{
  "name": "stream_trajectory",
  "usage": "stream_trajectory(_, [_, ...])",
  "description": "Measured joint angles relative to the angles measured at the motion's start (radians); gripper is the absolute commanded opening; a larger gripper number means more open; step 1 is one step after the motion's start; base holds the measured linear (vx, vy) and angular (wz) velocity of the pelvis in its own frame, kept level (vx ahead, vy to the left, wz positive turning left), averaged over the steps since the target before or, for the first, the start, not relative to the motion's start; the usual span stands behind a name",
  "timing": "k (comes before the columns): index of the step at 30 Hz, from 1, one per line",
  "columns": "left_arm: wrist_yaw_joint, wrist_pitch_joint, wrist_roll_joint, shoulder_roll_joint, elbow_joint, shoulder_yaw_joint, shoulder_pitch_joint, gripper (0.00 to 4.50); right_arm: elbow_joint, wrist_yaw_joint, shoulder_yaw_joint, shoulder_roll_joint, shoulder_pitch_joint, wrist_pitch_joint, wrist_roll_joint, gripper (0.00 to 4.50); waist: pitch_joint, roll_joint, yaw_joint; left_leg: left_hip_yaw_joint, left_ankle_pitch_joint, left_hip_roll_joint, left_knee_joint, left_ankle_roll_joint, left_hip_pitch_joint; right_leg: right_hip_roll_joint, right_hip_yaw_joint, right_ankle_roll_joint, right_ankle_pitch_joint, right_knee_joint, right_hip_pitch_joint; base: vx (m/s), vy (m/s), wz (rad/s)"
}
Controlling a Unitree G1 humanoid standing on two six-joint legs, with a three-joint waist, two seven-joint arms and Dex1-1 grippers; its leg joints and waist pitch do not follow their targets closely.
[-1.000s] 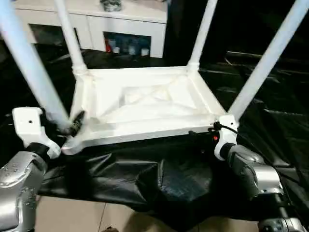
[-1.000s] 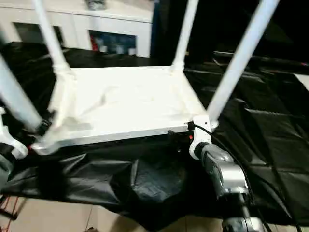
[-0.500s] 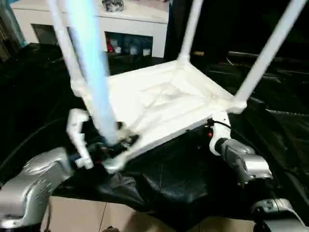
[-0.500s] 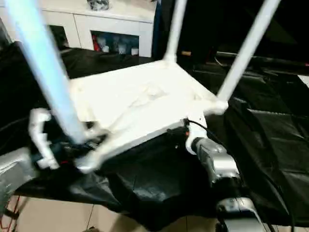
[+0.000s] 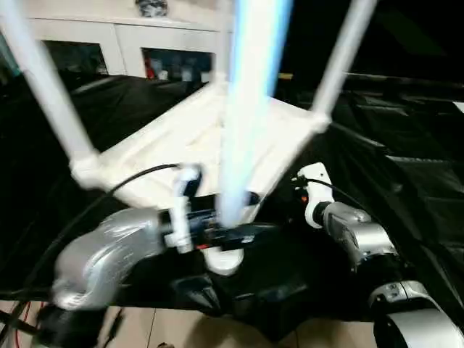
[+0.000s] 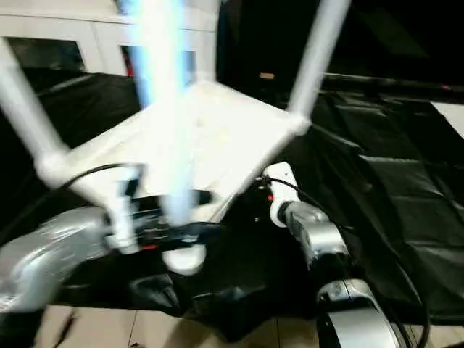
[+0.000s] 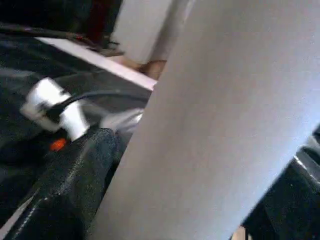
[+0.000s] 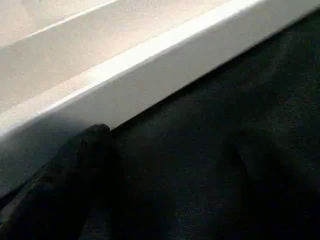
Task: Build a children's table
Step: Rotate table base
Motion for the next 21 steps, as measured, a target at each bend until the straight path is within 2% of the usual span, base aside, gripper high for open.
stream_trajectory(2, [-0.004,-0.013,0.013,-0.035,0.039,-0.021,-0.034,4.5,0.016,0.01,0.001,0.005,-0.007,-0.013,-0.003,4.45,0.0,0.0,-0.001,0.0,0.0,0.0,0.0,0.0,0.0,0.0,0.0,-0.001,0.0,0.0,0.0,0.0,0.0,0.0])
stream_trajectory(6, [0.045,-0.114,0.098,-0.136,0.169,-0.064,-0.11,4.5,0.047,0.01,0.003,0.016,-0.026,-0.032,-0.026,4.45,0.0,0.001,-0.002,0.0,0.0,0.0,0.001,0.0,0.0,0.0,0.0,-0.002,0.001,-0.001,0.0,0.0,0.0,0.0])
stream_trajectory(9, [0.106,-0.195,0.165,-0.171,0.252,-0.09,-0.151,4.5,0.062,0.009,0.004,0.023,-0.042,-0.044,-0.033,4.45,-0.001,0.006,-0.003,0.0,0.0,0.0,0.001,0.0,0.001,0.0,0.0,-0.002,0.001,-0.001,0.0,0.0,0.0,0.0])
stream_trajectory(15, [0.169,-0.292,0.258,-0.197,0.356,-0.108,-0.176,4.5,0.066,0.021,0.003,0.038,-0.045,-0.059,-0.034,4.45,-0.001,0.01,0.002,0.0,0.0,0.001,0.001,0.0,0.0,0.0,-0.001,-0.002,0.001,-0.001,0.0,0.0,0.0,0.0])
stream_trajectory(18, [0.202,-0.376,0.297,-0.217,0.421,-0.102,-0.184,4.5,0.093,0.021,-0.002,0.042,-0.057,-0.078,-0.036,4.45,-0.001,0.01,0.003,0.0,0.0,0.0,0.001,0.001,0.0,0.0,-0.001,-0.003,0.002,-0.002,0.0,0.0,0.0,0.0])
stream_trajectory(21, [0.24,-0.461,0.358,-0.199,0.458,-0.109,-0.186,4.5,0.096,0.023,-0.009,0.034,-0.057,-0.091,-0.034,4.45,-0.001,0.01,0.003,-0.001,0.0,0.001,0.001,0.001,0.0,0.0,-0.001,-0.003,0.002,-0.002,0.0,0.0,0.0,0.0])
